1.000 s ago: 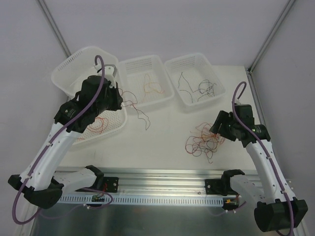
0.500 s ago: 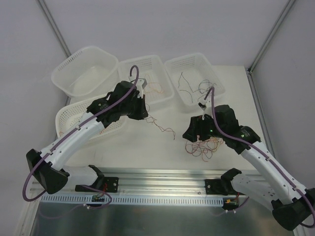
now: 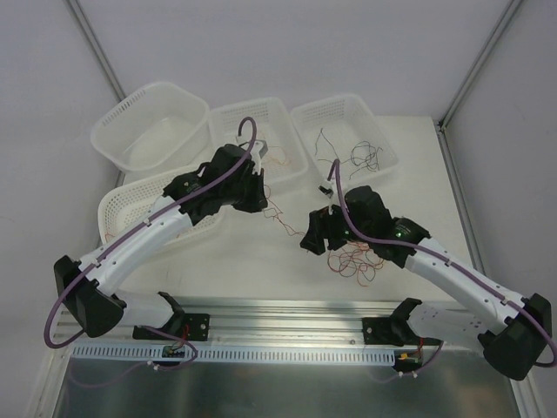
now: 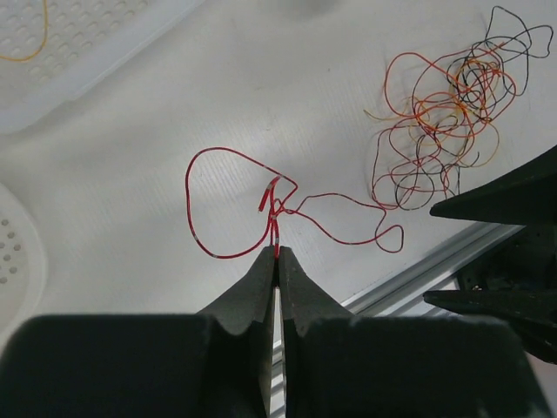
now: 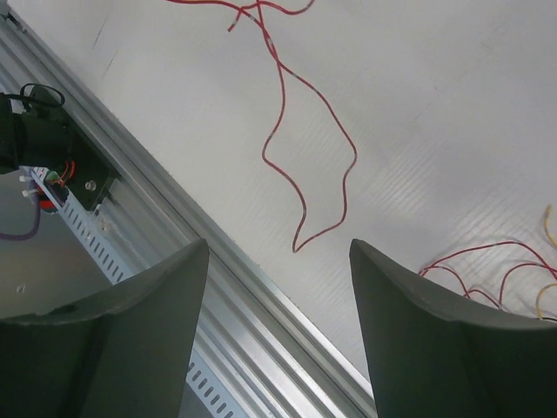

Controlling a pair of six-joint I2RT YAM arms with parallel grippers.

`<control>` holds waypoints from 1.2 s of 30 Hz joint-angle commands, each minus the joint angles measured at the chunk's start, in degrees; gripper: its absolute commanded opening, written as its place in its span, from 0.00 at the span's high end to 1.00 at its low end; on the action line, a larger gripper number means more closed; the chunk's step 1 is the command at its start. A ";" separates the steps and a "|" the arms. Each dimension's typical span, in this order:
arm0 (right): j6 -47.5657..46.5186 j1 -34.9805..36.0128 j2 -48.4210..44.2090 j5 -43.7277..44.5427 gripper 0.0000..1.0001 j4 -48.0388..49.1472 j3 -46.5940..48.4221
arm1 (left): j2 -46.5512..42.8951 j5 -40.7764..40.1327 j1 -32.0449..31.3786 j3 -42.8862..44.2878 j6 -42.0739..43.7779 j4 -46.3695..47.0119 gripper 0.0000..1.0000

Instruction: Untangle the cables

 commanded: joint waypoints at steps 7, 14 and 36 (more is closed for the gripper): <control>-1.95 0.22 -9.68 8.19 0.27 -5.85 0.52 | -0.04 -6.83 9.84 12.79 3.71 1.30 1.00; -2.91 0.22 -16.01 12.59 0.21 -11.39 -0.63 | 5.05 -10.09 25.48 24.46 1.69 1.30 1.00; -0.81 0.14 -18.39 24.62 0.19 -16.32 -2.65 | 21.86 -2.37 51.69 32.23 -4.20 1.91 0.01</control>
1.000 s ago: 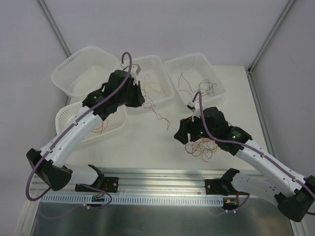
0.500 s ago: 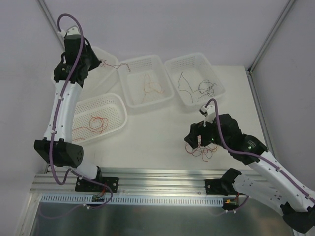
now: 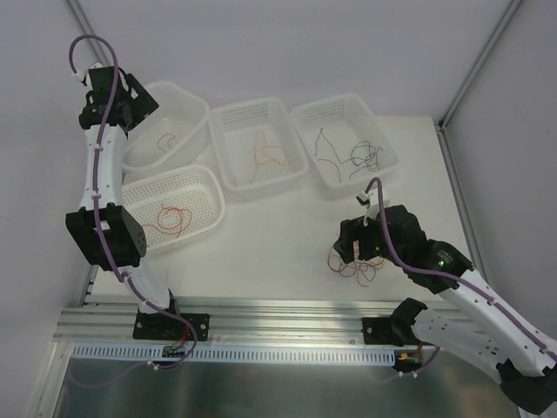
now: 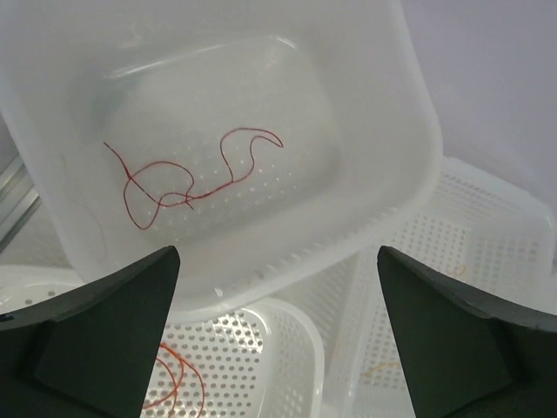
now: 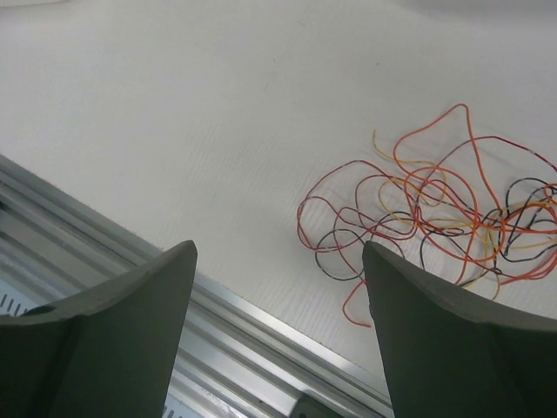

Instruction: Untangle the cables

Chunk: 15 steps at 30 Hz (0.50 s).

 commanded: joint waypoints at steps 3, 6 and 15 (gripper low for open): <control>3.81 0.03 -0.01 11.60 0.18 -2.62 -1.23 | -10.42 9.43 -2.45 -8.82 1.09 0.43 0.01; 7.24 -1.37 1.74 18.37 0.18 -6.30 -0.35 | -16.13 11.01 -6.40 -16.03 2.84 0.51 0.01; 14.80 -17.96 4.03 14.20 0.20 -6.15 -7.01 | -32.48 13.13 -22.75 -36.68 4.09 0.43 0.01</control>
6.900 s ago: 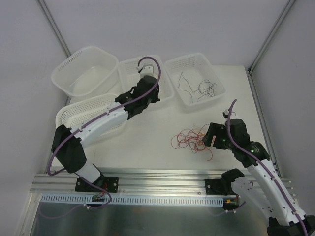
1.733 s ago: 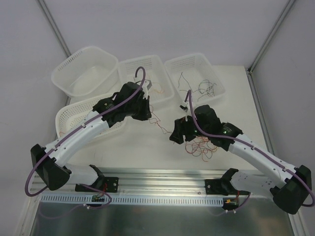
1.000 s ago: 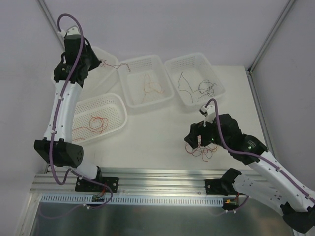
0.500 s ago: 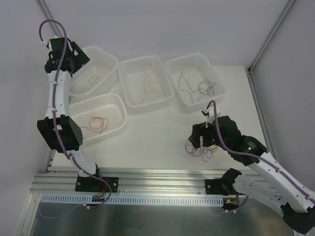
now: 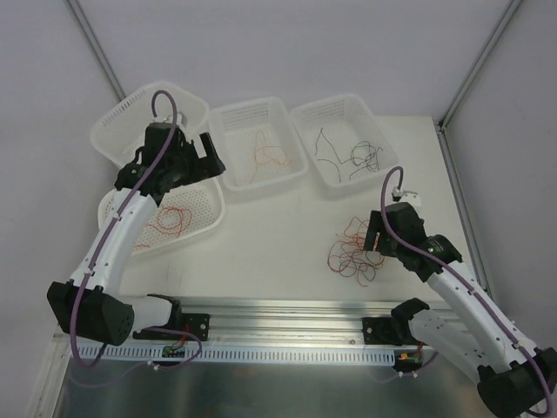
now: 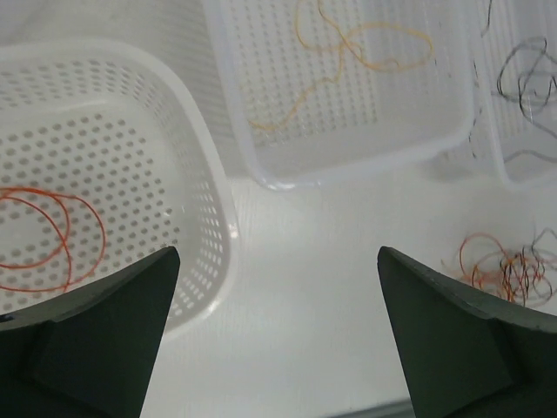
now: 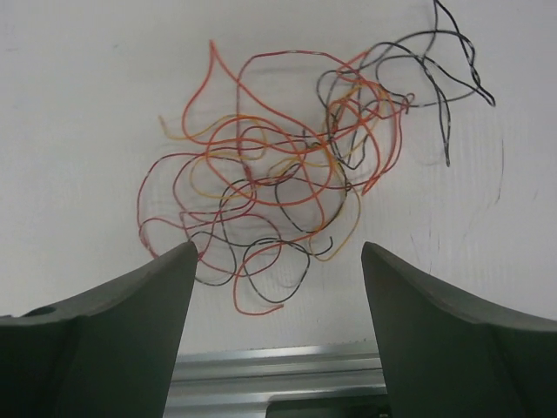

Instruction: Untangle the cables

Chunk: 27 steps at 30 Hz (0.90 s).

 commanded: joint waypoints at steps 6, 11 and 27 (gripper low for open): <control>5.90 -19.04 1.50 -10.69 0.25 11.87 -11.50 | -12.16 5.45 -11.00 -14.71 -1.46 0.45 0.01; 5.99 -25.66 7.21 -19.74 0.29 22.77 -16.34 | -15.24 4.76 -17.60 -20.33 -4.18 0.63 0.01; -5.78 -4.05 26.82 -35.31 0.83 29.83 -7.30 | -2.77 1.59 -36.24 -18.77 -3.75 9.06 0.01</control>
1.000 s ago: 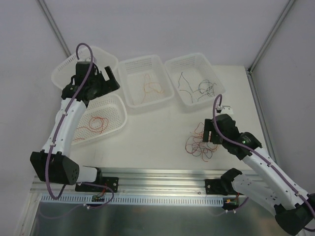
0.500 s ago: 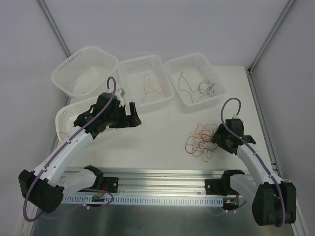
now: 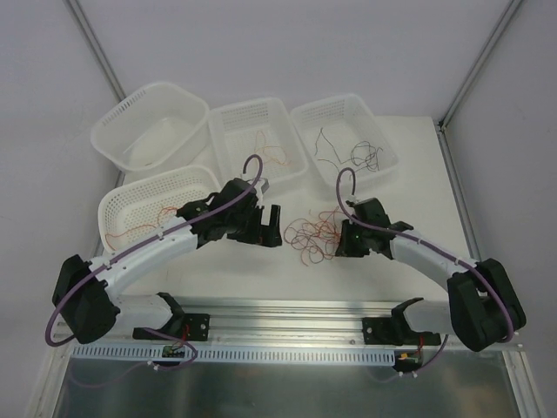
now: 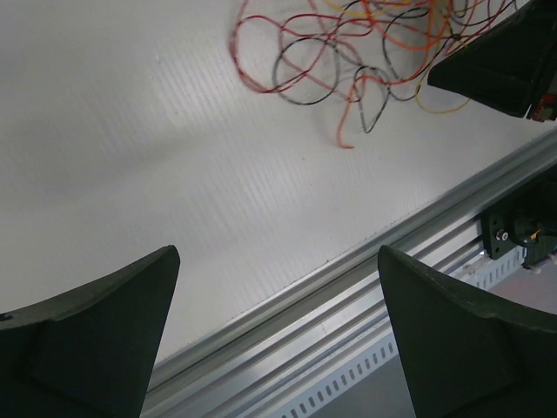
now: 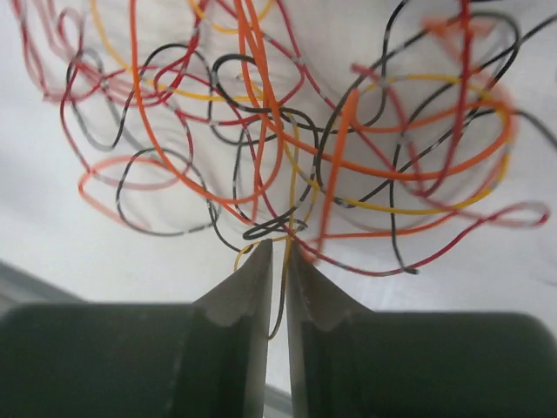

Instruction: Untangle the cables

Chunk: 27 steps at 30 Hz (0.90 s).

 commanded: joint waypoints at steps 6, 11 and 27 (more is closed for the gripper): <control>-4.48 6.20 -2.19 -5.16 0.99 -5.47 7.15 | 8.43 -2.44 -3.27 7.43 -0.49 5.62 0.01; -3.87 6.20 -7.02 -2.79 0.73 -9.79 5.58 | 14.06 -4.11 -3.97 11.47 -7.25 6.76 0.01; -0.36 6.20 -21.00 4.69 0.41 -11.91 1.97 | 30.67 -16.94 -6.70 19.83 -34.77 7.21 0.32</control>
